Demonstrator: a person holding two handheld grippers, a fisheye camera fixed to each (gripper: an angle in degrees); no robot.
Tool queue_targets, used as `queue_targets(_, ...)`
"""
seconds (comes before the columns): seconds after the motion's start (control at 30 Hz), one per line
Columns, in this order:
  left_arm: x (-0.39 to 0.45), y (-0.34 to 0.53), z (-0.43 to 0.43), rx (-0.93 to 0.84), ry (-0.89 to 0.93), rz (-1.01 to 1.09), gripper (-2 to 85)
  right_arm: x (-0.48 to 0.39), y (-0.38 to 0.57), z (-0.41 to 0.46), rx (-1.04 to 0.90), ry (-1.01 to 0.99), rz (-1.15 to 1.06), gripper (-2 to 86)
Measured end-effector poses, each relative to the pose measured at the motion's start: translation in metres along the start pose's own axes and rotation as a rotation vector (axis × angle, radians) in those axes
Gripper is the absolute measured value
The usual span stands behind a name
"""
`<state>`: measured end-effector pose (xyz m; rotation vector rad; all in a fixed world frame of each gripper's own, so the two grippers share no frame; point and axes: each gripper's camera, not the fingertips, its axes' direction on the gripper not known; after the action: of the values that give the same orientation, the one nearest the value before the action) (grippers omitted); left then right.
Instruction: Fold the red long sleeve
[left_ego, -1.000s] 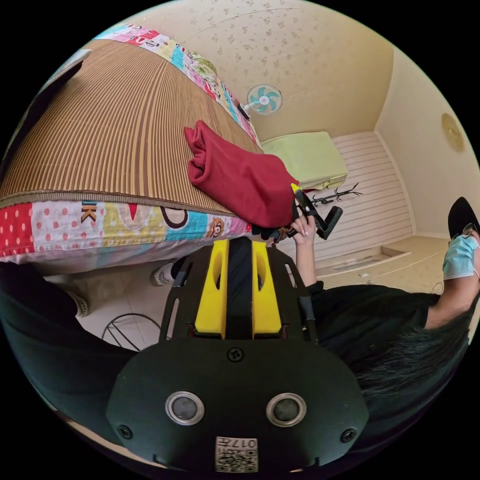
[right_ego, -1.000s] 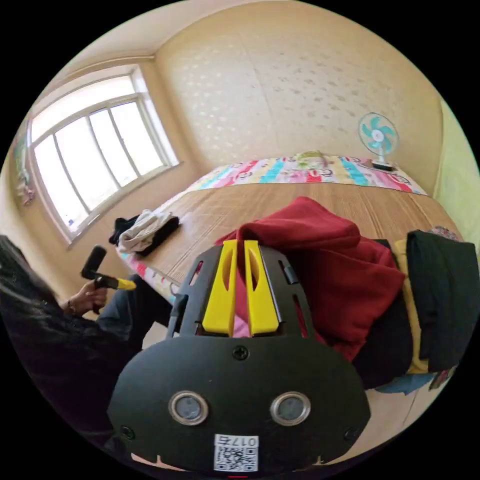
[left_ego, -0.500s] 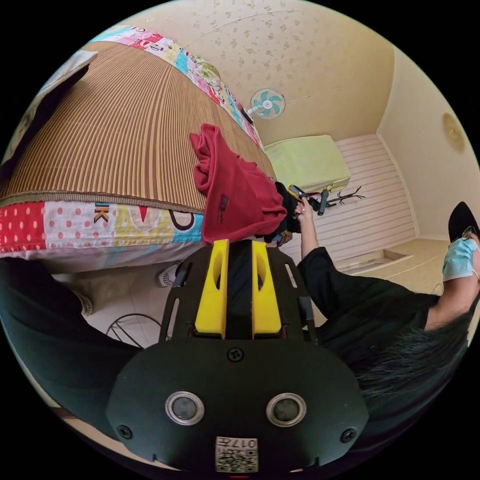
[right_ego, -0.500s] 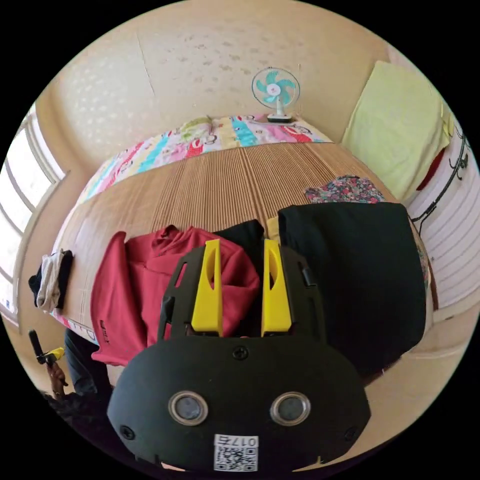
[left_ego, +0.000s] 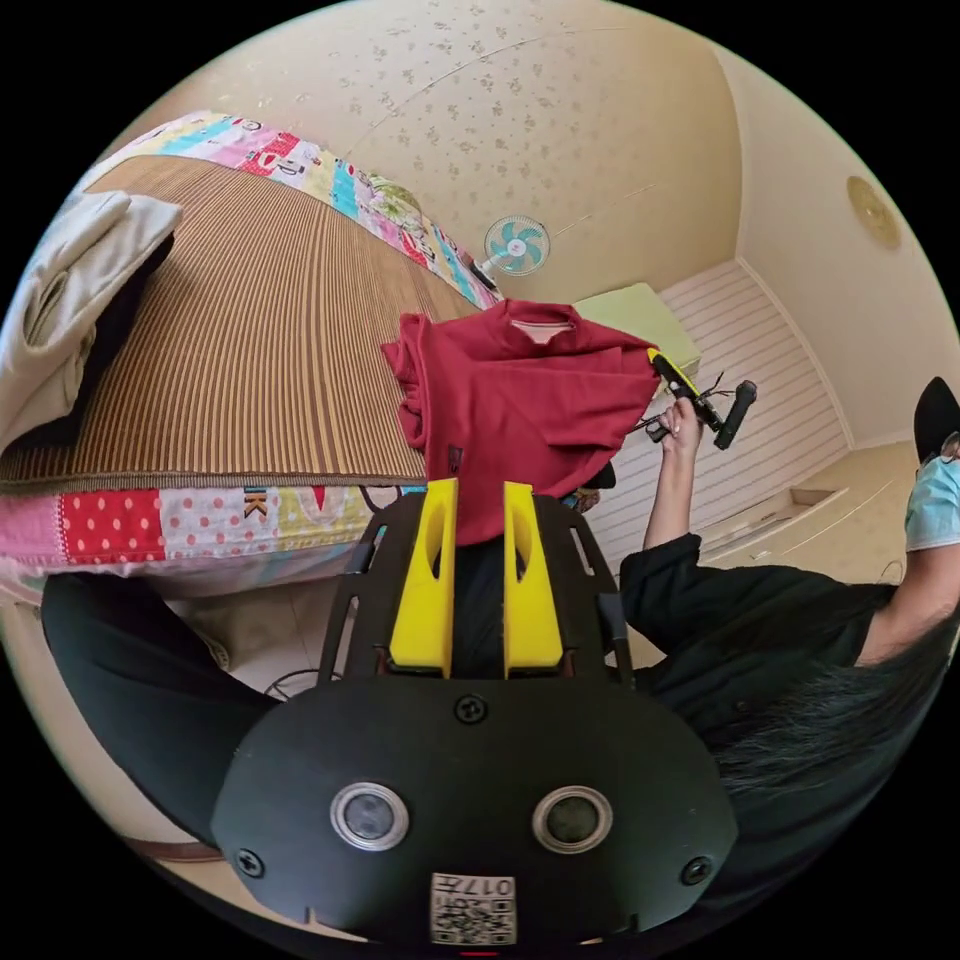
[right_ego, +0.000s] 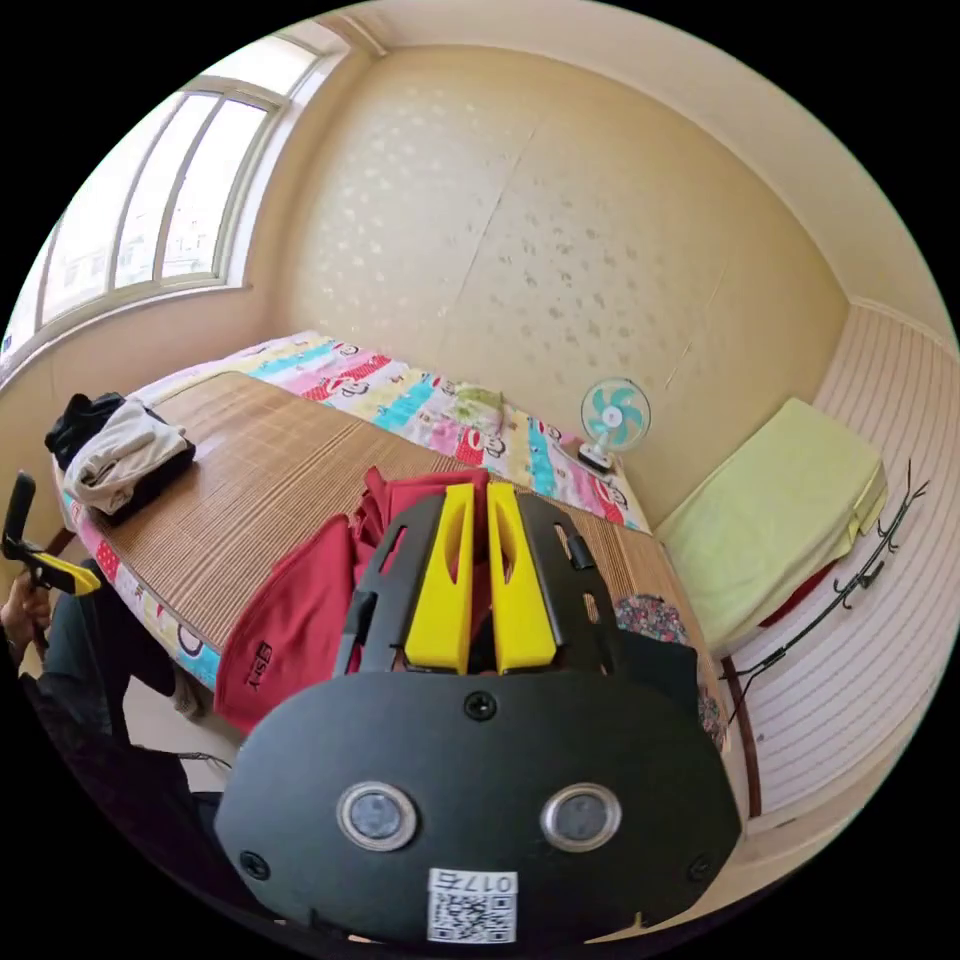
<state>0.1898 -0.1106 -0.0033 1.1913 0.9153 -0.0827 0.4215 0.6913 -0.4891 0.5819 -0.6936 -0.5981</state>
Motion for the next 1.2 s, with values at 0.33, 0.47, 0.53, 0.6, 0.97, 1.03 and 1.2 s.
queue_targets(0.33, 0.098, -0.018, -0.058, 0.2, -0.208, 0.255, 13.2, -0.086, -0.04, -0.211, 0.644, 0.062, -0.218, 1.7)
queue_targets(0.47, 0.126, -0.027, -0.052, 0.219, -0.334, 0.335, 17.4, -0.095, -0.057, -0.253, 0.66, -0.062, -0.213, 1.8)
queue_targets(0.53, 0.135, -0.032, -0.034, 0.133, -0.303, 0.359, 18.0, -0.097, -0.058, -0.262, 0.689, -0.05, -0.178, 1.8)
queue_targets(0.6, 0.148, -0.027, -0.021, 0.088, -0.262, 0.379, 13.3, -0.09, -0.056, -0.273, 0.714, -0.103, -0.157, 1.8)
queue_targets(0.97, 0.195, 0.032, -0.229, 0.846, -0.032, 0.34, 0.5, 0.023, -0.009, -0.293, 0.396, -0.368, -0.141, 2.0)
queue_targets(1.03, 0.204, 0.017, -0.242, 0.822, -0.055, 0.371, 0.3, 0.049, 0.003, -0.275, 0.302, -0.584, -0.075, 1.9)
queue_targets(1.2, 0.232, 0.042, -0.272, 0.928, -0.009, 0.481, 0.0, 0.076, 0.065, -0.259, 0.383, -0.662, 0.125, 1.8)
